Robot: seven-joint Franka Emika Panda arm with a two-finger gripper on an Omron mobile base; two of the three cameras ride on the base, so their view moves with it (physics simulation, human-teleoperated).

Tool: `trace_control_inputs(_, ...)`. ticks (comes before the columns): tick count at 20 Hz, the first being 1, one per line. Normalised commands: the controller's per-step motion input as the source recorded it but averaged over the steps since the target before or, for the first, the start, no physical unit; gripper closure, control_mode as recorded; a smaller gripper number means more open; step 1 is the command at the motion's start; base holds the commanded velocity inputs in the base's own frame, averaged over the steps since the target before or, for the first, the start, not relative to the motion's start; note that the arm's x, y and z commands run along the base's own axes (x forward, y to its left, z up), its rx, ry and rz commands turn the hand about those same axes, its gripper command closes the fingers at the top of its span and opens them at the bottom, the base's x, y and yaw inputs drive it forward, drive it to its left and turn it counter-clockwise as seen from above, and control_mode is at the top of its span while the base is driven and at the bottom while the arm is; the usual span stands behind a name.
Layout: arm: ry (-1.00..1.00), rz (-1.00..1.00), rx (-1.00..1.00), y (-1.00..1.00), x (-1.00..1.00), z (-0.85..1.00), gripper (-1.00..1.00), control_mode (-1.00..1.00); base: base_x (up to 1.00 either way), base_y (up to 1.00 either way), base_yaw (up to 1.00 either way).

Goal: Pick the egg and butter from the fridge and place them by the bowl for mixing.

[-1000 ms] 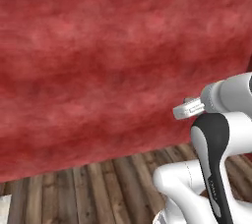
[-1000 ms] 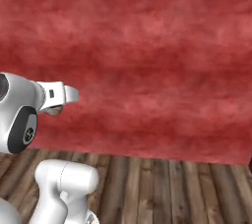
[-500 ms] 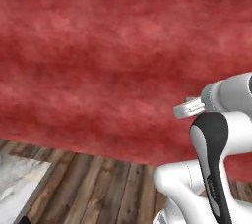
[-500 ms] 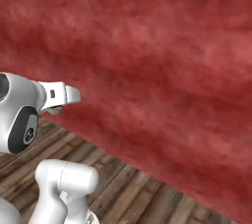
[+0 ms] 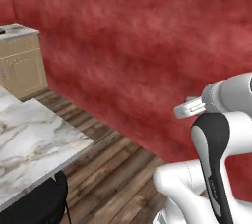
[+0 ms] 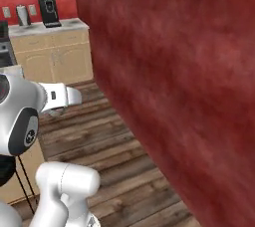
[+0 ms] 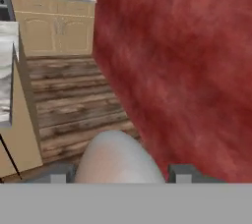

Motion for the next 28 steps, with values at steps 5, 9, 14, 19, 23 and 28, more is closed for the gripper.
trace_control_inputs(5, 0.00, 0.00, 0.00, 0.00, 0.00, 0.00, 1.00, 1.00, 0.58, -0.53, 0.59)
trace_control_inputs(9, 0.00, 0.00, 0.00, 0.00, 0.00, 0.00, 1.00, 1.00, 0.66, -0.81, 0.46)
trace_control_inputs(14, 0.00, 0.00, 0.00, 0.00, 0.00, 0.00, 1.00, 1.00, 0.99, -0.45, 0.54)
trace_control_inputs(19, 0.00, 0.00, 0.00, 0.00, 0.00, 0.00, 1.00, 1.00, 1.00, -0.17, 0.45)
trace_control_inputs(23, 0.00, 0.00, 0.00, 0.00, 0.00, 0.00, 1.00, 1.00, 1.00, -0.30, 0.31)
trace_control_inputs(28, 0.00, 0.00, 0.00, 0.00, 0.00, 0.00, 1.00, 1.00, 1.00, -0.47, 0.22)
